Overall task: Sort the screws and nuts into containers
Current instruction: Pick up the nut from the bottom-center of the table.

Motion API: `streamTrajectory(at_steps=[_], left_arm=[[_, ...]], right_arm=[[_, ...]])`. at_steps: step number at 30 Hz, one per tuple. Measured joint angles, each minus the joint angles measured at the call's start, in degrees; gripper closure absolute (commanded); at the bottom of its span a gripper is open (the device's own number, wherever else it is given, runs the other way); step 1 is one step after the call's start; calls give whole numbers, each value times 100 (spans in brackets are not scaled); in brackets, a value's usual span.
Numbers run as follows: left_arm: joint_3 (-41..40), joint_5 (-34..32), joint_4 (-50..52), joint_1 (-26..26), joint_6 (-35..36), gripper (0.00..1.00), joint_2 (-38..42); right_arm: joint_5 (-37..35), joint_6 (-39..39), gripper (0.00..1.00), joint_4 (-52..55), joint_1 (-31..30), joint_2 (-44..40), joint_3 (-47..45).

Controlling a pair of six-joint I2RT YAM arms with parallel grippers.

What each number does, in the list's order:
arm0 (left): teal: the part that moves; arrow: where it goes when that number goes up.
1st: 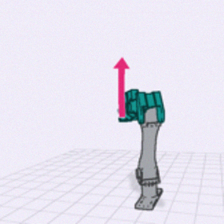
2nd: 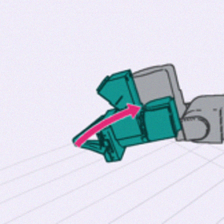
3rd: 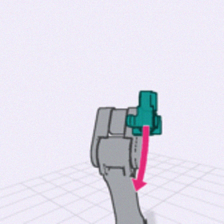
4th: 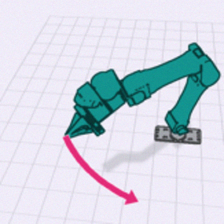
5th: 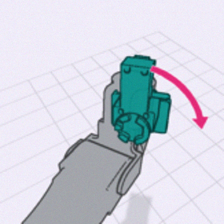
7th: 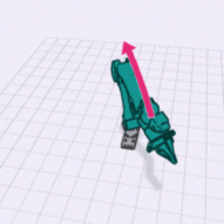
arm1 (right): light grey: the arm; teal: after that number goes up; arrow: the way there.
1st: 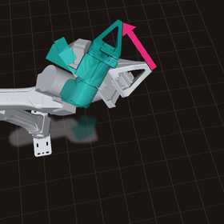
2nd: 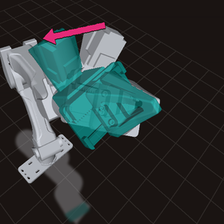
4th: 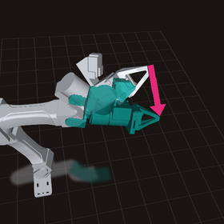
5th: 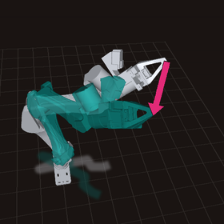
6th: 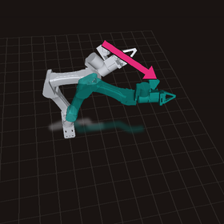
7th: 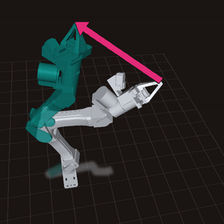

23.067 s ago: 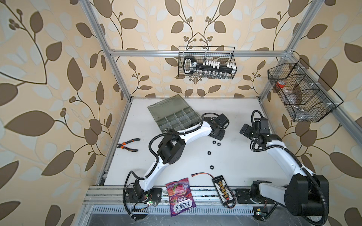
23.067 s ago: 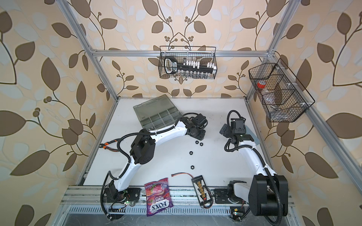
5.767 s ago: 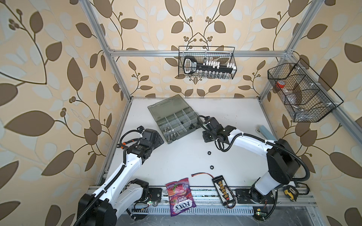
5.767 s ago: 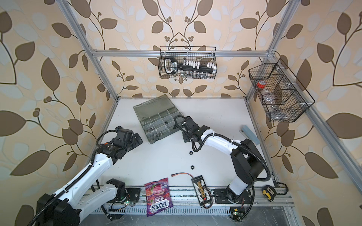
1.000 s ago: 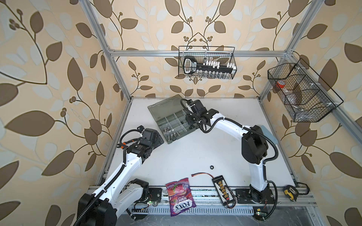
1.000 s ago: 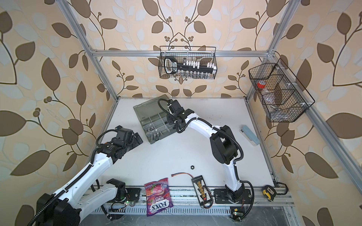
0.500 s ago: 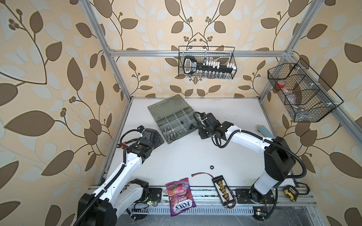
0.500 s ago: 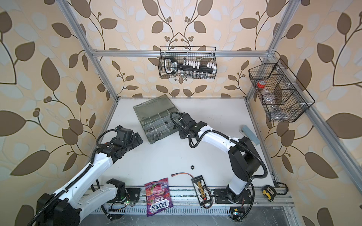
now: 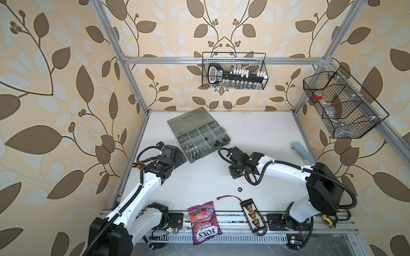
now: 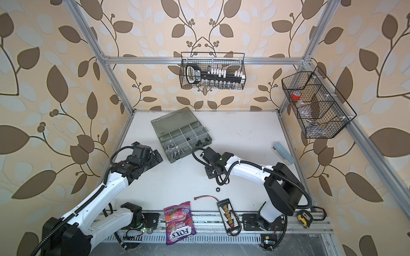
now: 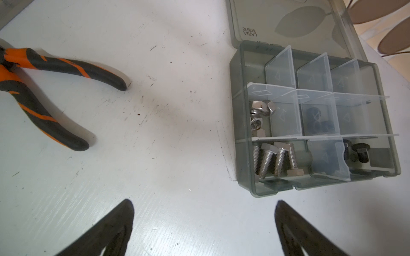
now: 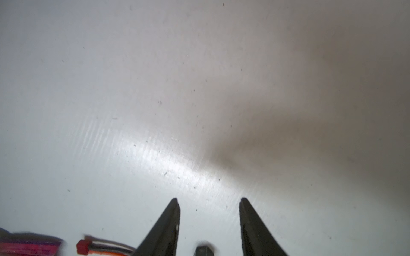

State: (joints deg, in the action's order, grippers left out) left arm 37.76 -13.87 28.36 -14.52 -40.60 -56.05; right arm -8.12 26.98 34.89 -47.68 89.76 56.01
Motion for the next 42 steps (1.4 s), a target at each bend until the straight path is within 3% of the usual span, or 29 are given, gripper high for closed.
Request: streamTrajectory(at_steps=[16,42], left_arm=[[0,28,-35,0,-2,1,-136],[0,20,-28,0,-2,1,-136]], right_arm=[[273,431,61,372,-369,-205,-739],[457,498,65,391,-658,46,-761]])
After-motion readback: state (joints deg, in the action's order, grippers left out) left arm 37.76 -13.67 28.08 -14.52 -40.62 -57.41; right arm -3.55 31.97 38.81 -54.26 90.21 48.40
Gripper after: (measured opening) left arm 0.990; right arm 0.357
